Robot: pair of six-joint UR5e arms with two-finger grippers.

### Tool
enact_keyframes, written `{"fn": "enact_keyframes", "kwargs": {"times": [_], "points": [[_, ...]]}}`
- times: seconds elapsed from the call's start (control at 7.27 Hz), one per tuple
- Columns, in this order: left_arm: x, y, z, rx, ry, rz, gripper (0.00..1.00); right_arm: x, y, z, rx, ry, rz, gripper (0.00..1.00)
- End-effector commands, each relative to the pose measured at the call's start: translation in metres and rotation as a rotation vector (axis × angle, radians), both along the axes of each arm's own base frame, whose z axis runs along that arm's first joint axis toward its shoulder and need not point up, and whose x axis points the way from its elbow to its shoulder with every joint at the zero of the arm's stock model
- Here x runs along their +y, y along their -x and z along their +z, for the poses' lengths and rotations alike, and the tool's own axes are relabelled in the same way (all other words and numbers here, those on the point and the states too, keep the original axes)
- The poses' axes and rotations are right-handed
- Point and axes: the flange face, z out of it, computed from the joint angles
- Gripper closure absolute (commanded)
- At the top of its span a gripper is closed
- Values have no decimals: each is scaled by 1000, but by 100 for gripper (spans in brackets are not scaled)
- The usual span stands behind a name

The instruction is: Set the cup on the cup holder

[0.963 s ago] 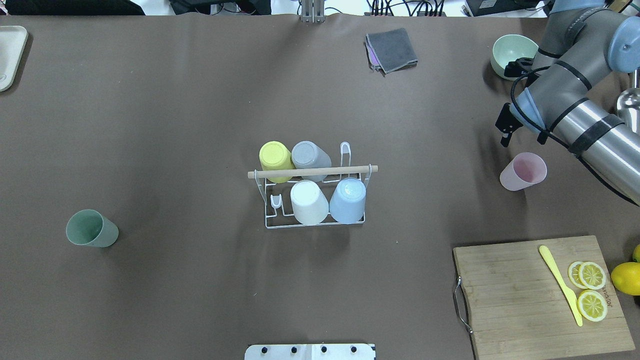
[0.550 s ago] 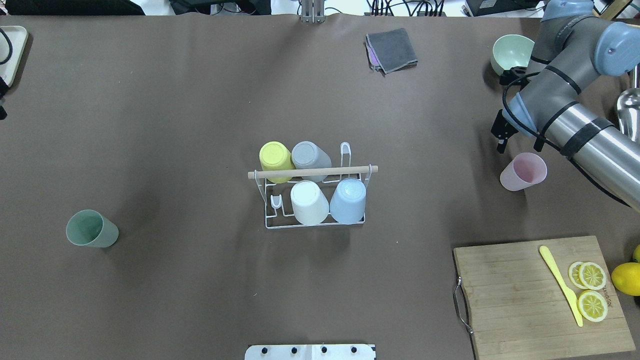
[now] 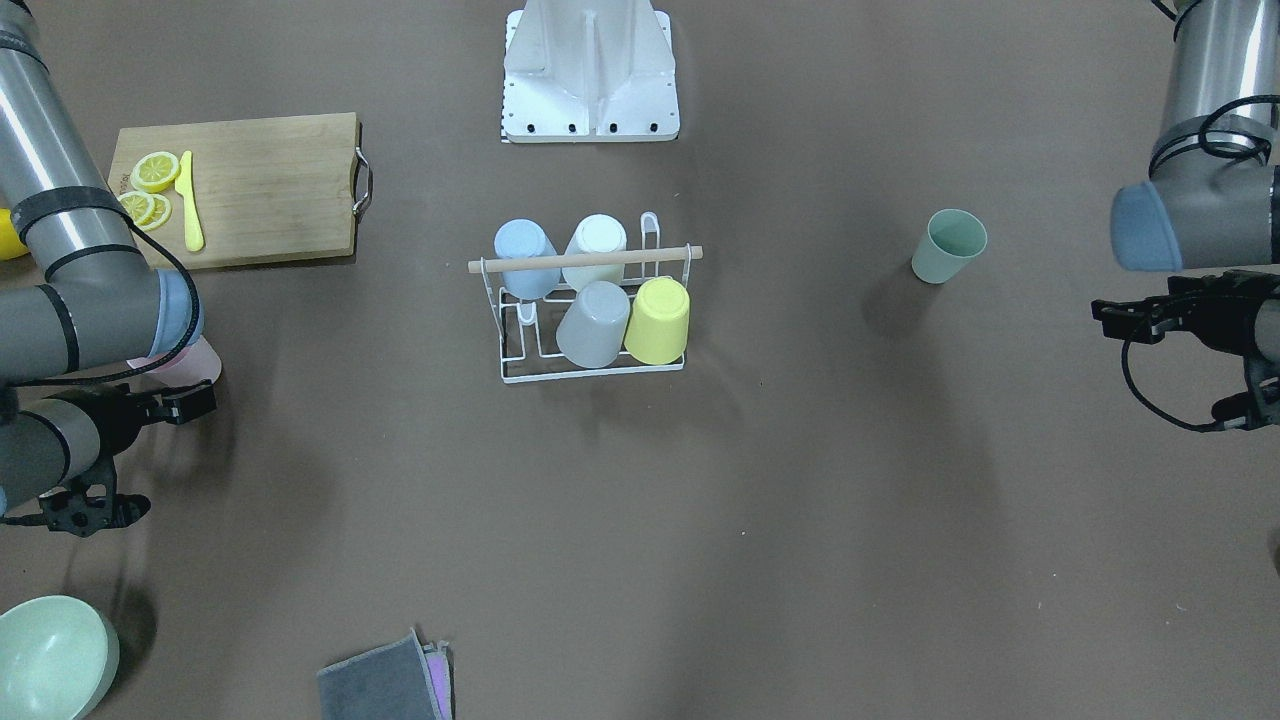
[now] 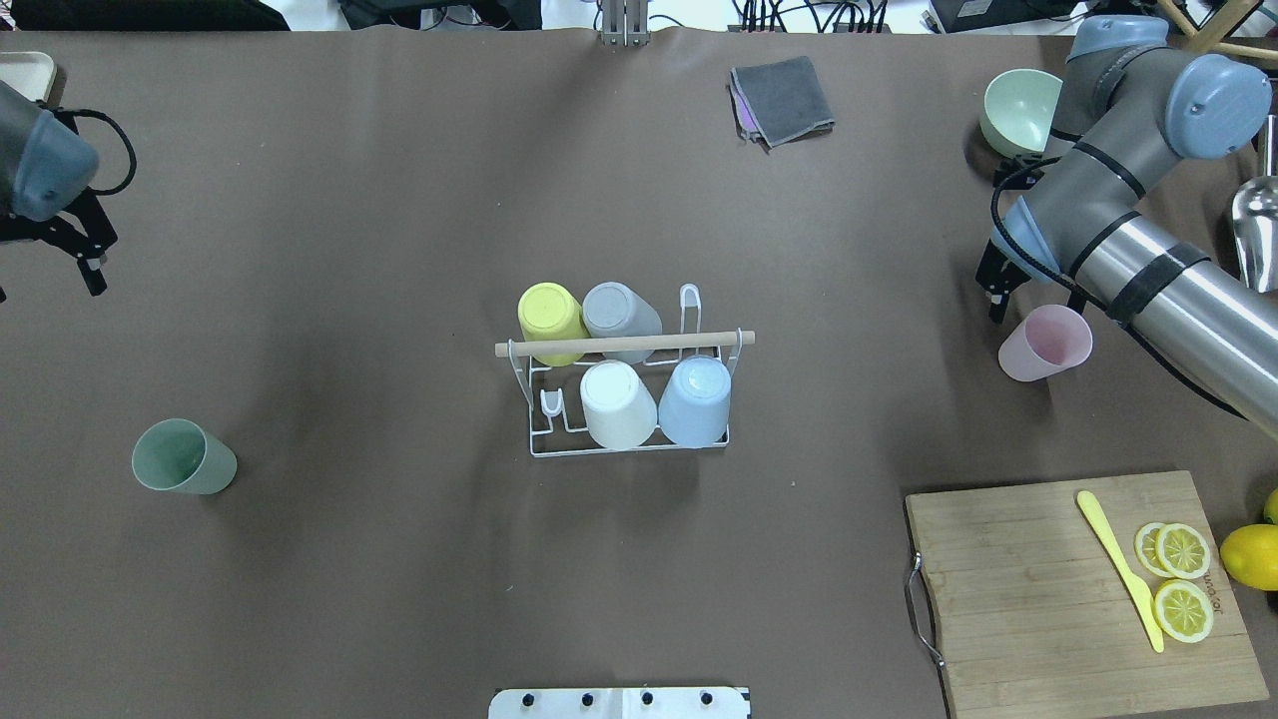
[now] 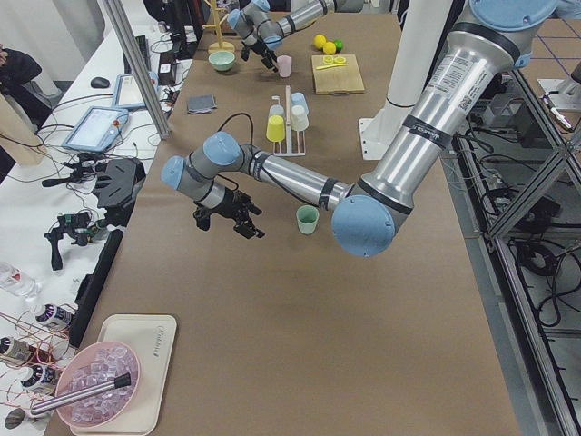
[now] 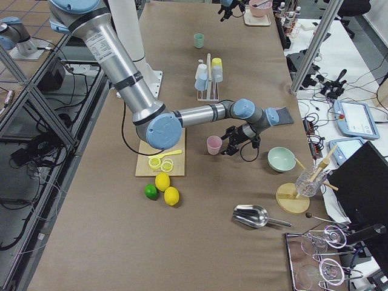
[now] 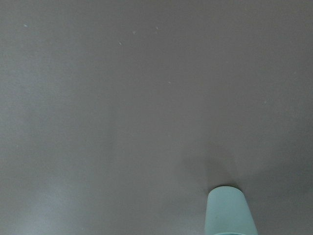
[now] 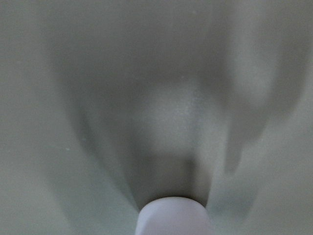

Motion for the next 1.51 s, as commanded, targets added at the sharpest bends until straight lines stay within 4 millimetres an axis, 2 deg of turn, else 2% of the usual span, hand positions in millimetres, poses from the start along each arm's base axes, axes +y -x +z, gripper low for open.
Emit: {"fn": "enact_keyframes", "kwargs": {"times": [0.0,0.41,0.69,0.83,0.96,1.1,1.24,1.38], "points": [[13,-42,-9,63,18,63,3,8,10,3,7,15,-22,1],[5,-63,-25,120,25,33,3,16,8,11,-11,29,-71,2],[12,-102,-6,132,6,85,3,22,18,18,-1,46,-85,3],[16,-116,9,128,9,103,3,25,22,20,1,50,-93,5],[19,-120,14,121,18,107,3,26,23,23,6,57,-93,11],[26,-132,16,119,23,129,3,26,23,24,5,59,-94,22],[33,-142,17,112,31,146,3,26,22,25,6,61,-94,46],[34,-144,17,110,35,148,3,28,23,24,-3,83,-84,71]]}}
